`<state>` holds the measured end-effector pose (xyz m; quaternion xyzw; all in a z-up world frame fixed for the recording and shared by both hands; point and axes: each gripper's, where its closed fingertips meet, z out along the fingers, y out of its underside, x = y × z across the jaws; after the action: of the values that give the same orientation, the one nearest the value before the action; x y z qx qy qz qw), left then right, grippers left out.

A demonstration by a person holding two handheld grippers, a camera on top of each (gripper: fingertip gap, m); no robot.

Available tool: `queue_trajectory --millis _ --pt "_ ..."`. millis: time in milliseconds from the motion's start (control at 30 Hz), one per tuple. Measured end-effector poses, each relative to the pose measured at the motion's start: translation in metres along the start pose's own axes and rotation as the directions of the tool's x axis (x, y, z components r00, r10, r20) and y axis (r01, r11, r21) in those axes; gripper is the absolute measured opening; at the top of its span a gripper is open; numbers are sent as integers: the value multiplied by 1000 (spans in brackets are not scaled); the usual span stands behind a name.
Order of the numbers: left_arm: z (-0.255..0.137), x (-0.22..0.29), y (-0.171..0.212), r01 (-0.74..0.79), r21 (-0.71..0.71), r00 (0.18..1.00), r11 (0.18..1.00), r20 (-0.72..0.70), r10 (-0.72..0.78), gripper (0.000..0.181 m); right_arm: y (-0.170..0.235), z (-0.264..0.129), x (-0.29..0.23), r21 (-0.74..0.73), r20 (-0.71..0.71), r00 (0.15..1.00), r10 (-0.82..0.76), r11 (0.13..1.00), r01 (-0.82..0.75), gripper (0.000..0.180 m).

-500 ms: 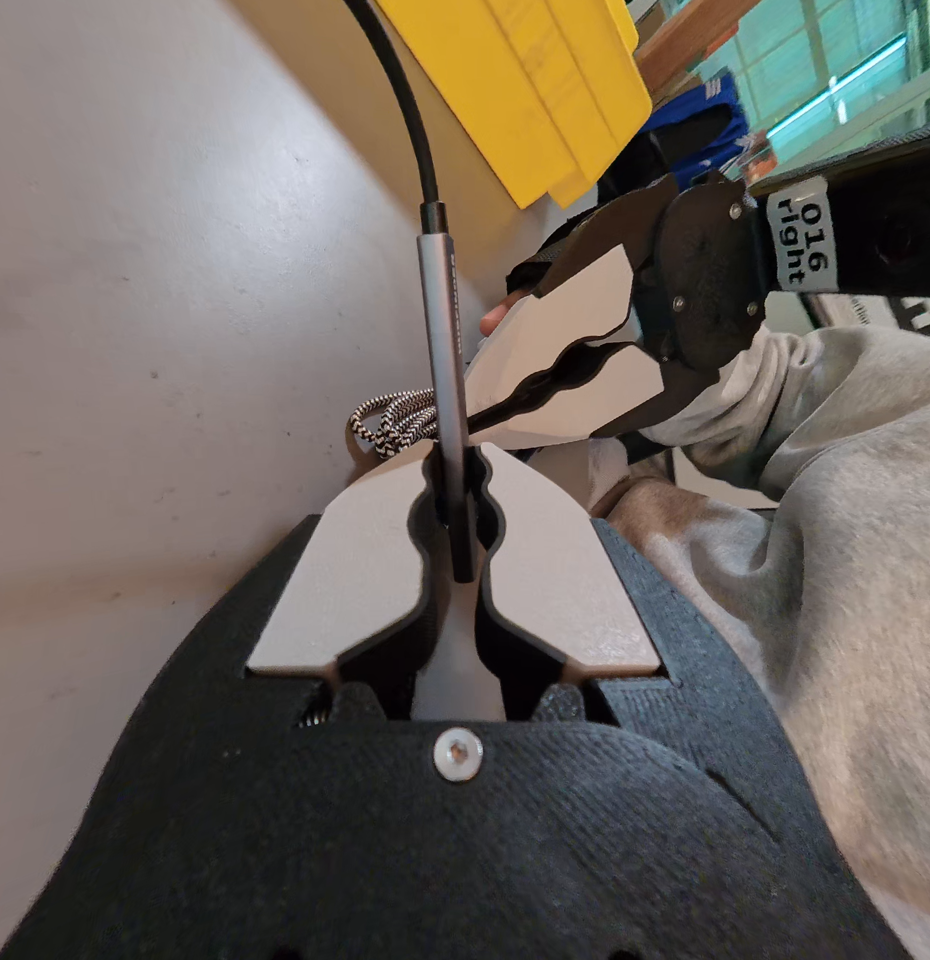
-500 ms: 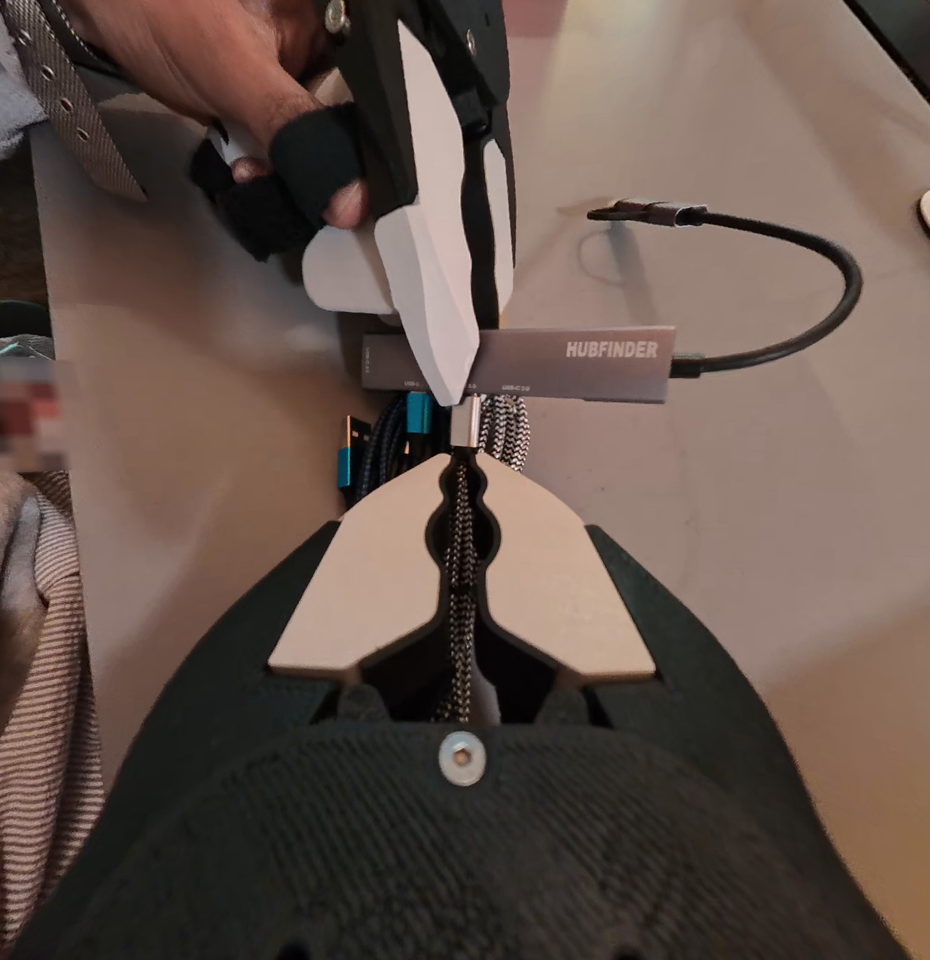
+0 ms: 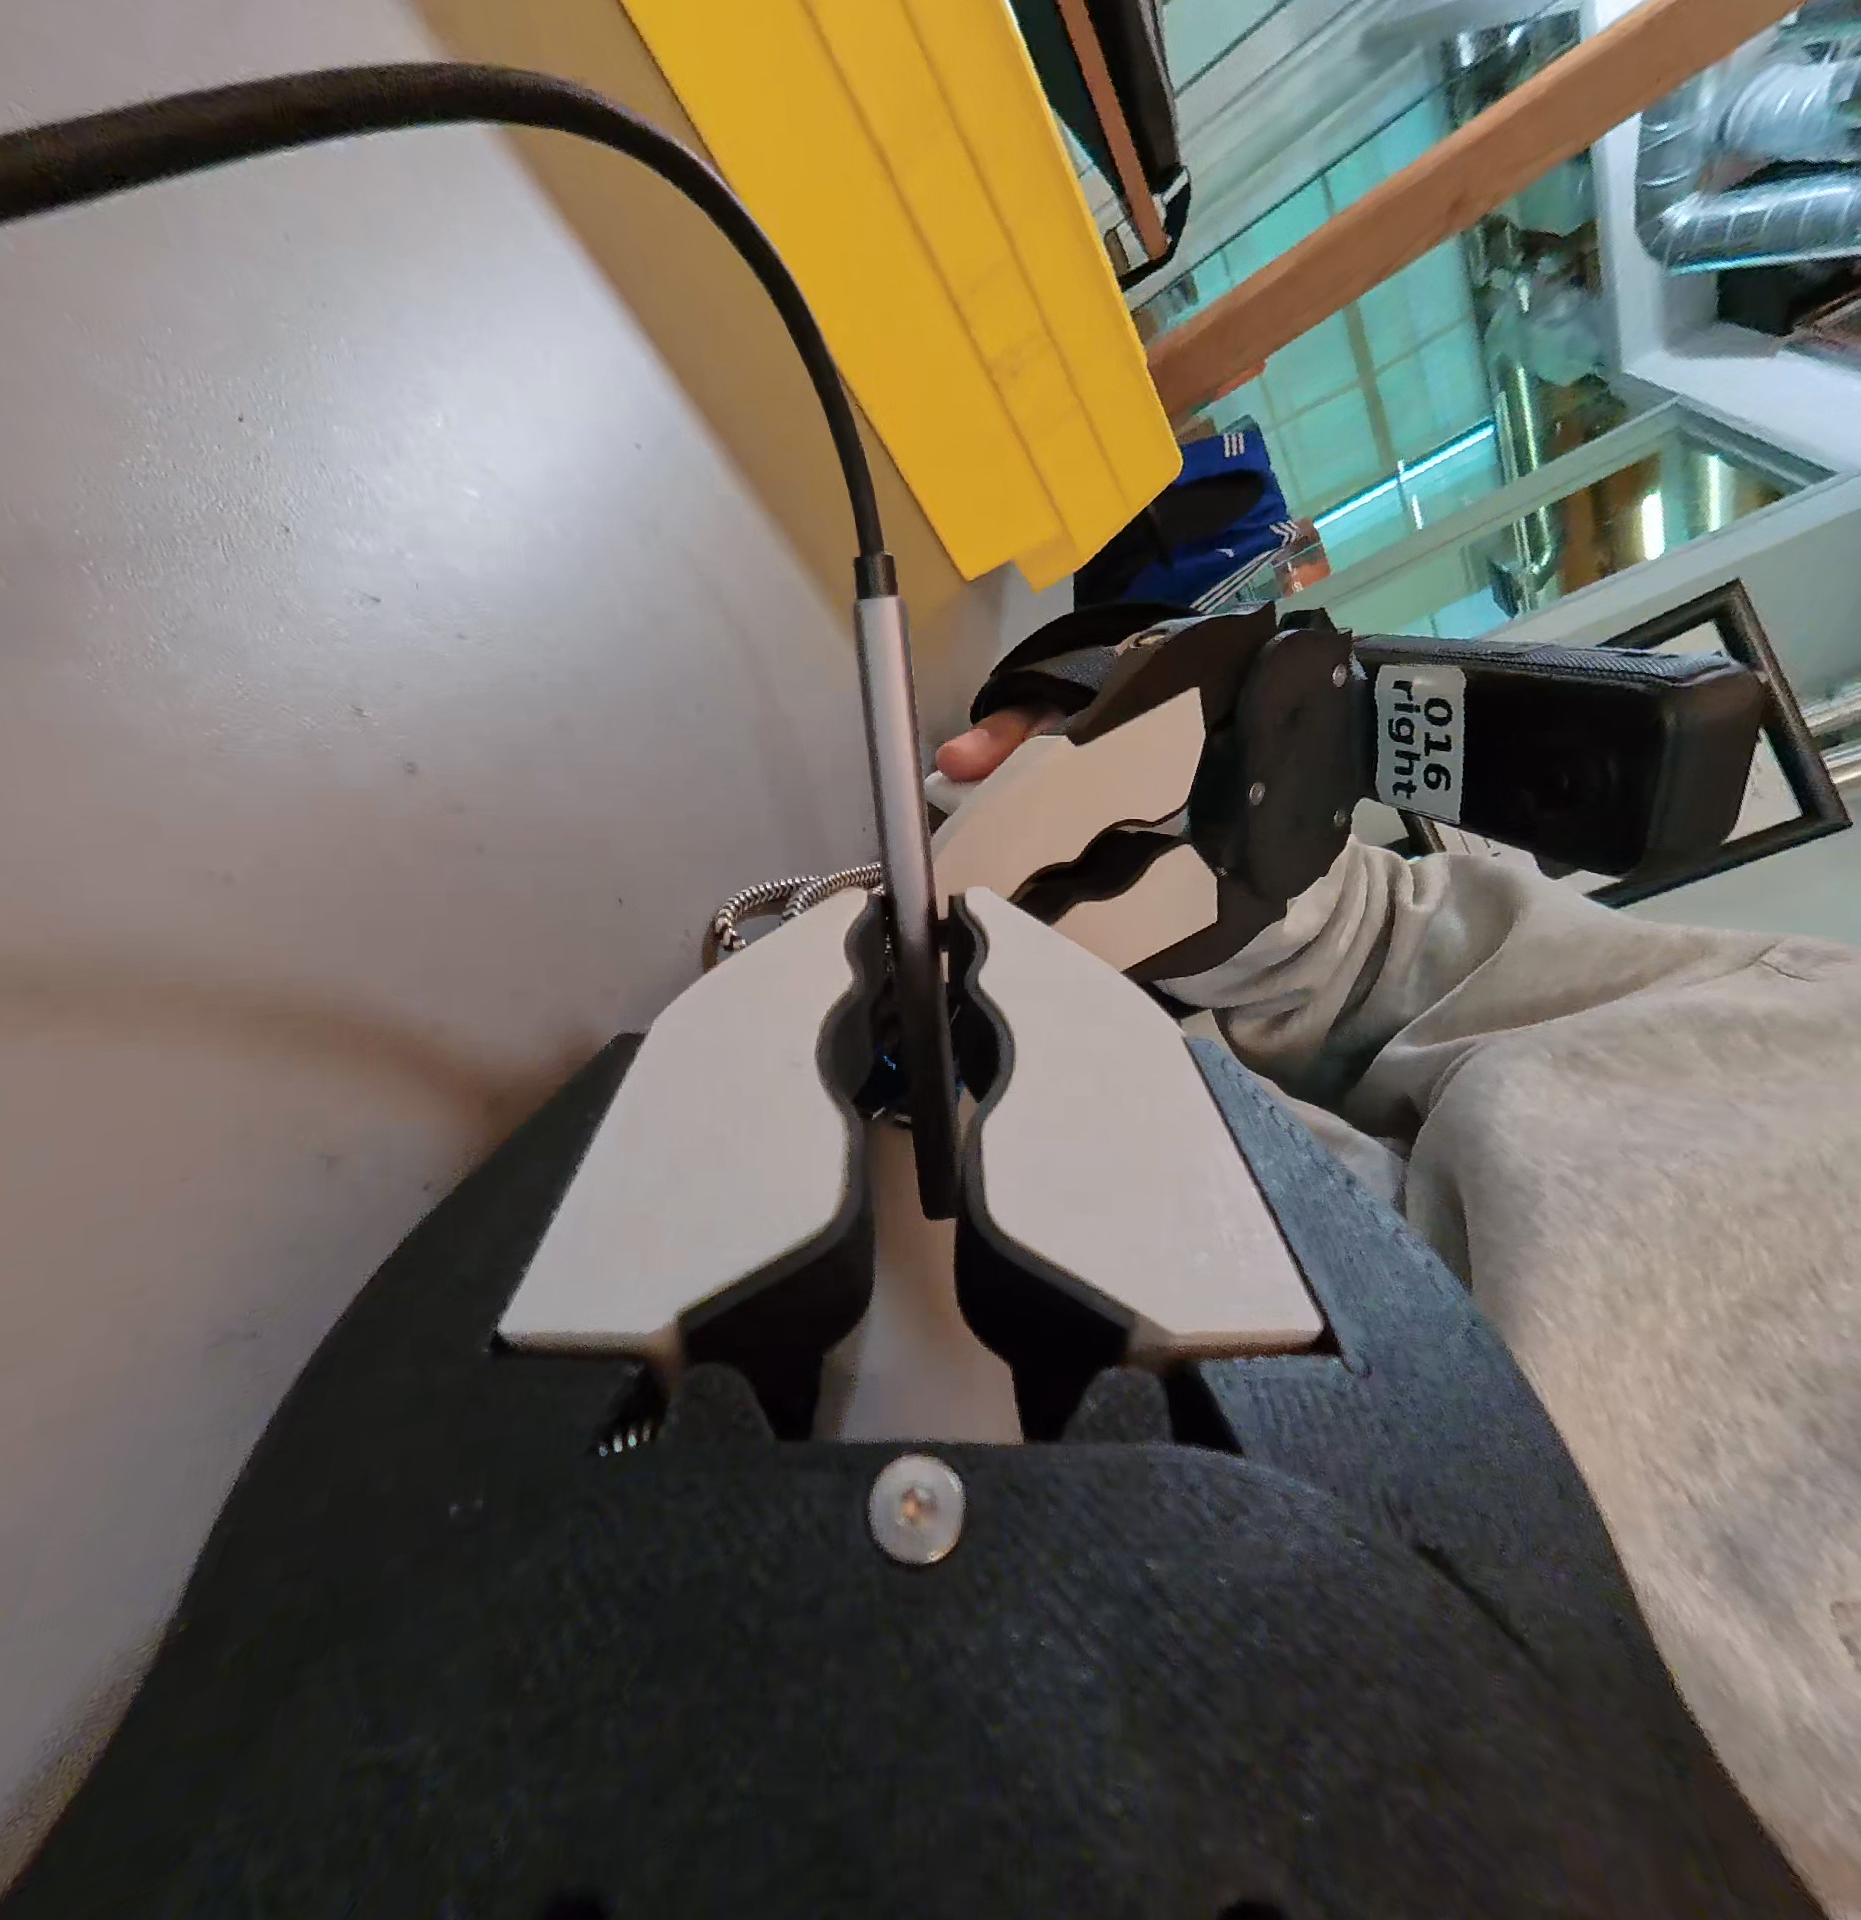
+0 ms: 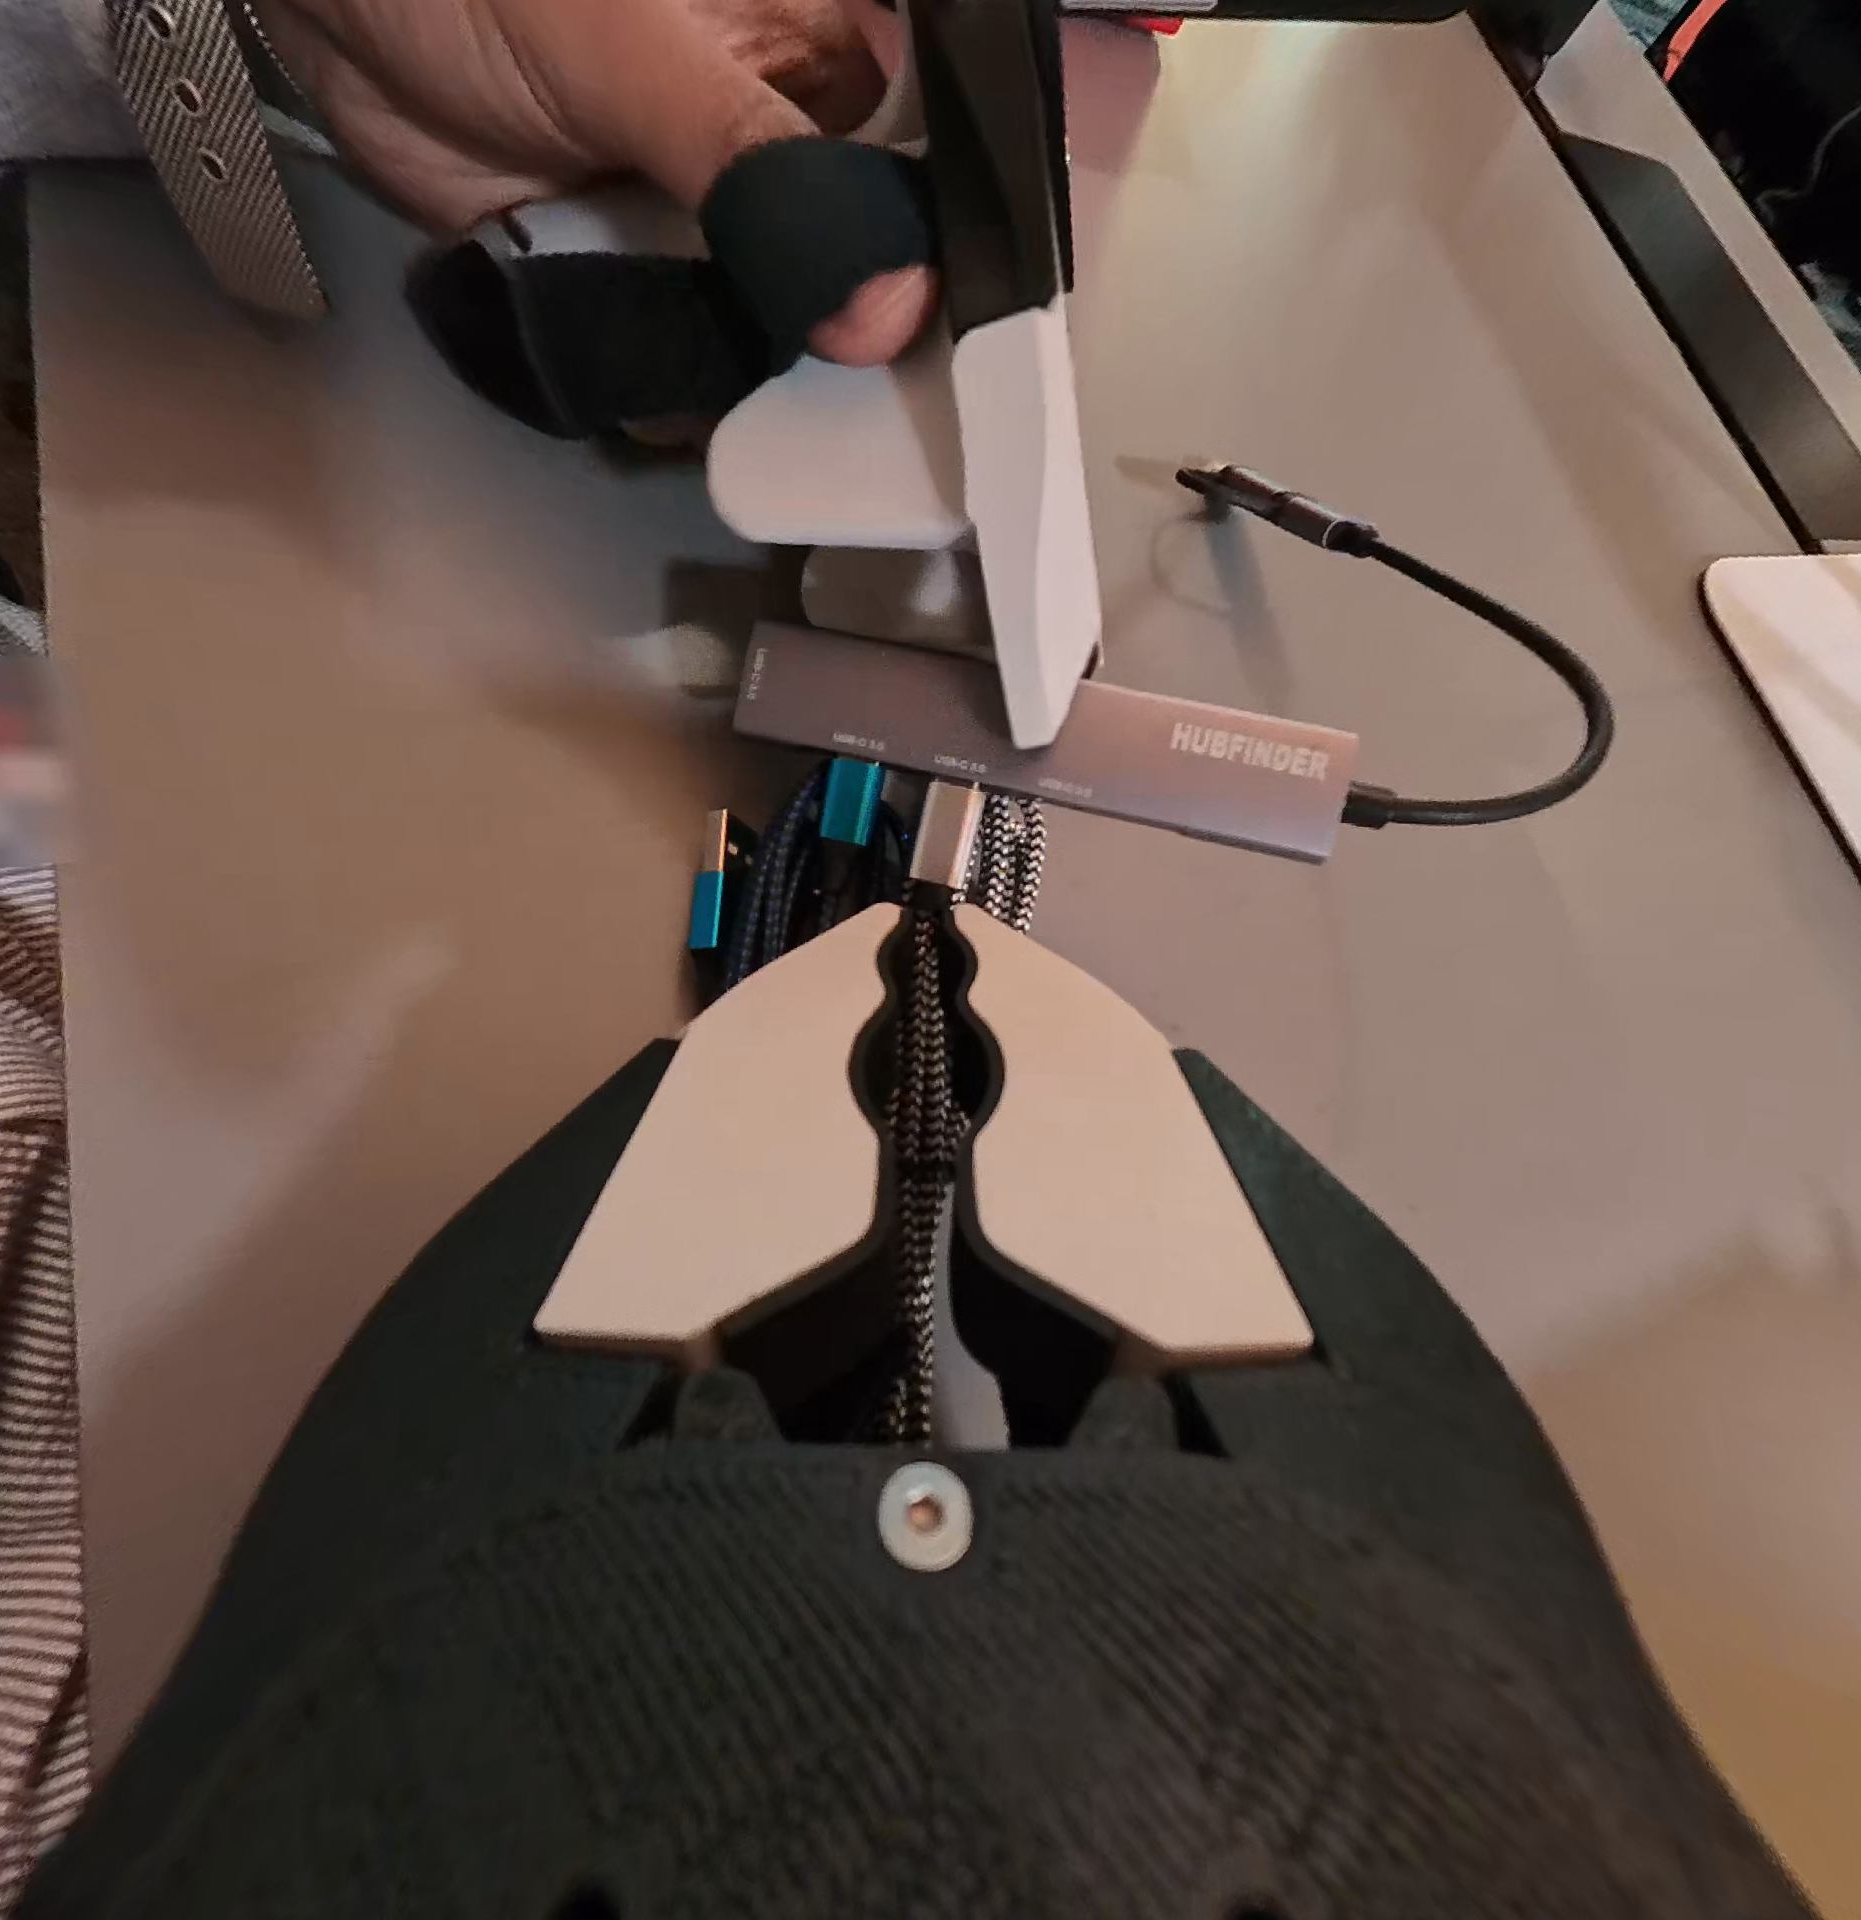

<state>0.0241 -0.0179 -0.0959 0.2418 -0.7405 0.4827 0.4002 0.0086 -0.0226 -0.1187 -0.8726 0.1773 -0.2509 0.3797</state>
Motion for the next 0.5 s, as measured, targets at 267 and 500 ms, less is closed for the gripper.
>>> queue_trajectory --millis 267,500 --pt "3 0 3 -6 -27 1000 1000 8 6 12 -1 0 -4 6 -11 998 -57 998 57 4" --pt "2 0 -4 -2 22 1000 1000 0 2 12 -4 -4 8 30 -73 997 -13 999 15 14"
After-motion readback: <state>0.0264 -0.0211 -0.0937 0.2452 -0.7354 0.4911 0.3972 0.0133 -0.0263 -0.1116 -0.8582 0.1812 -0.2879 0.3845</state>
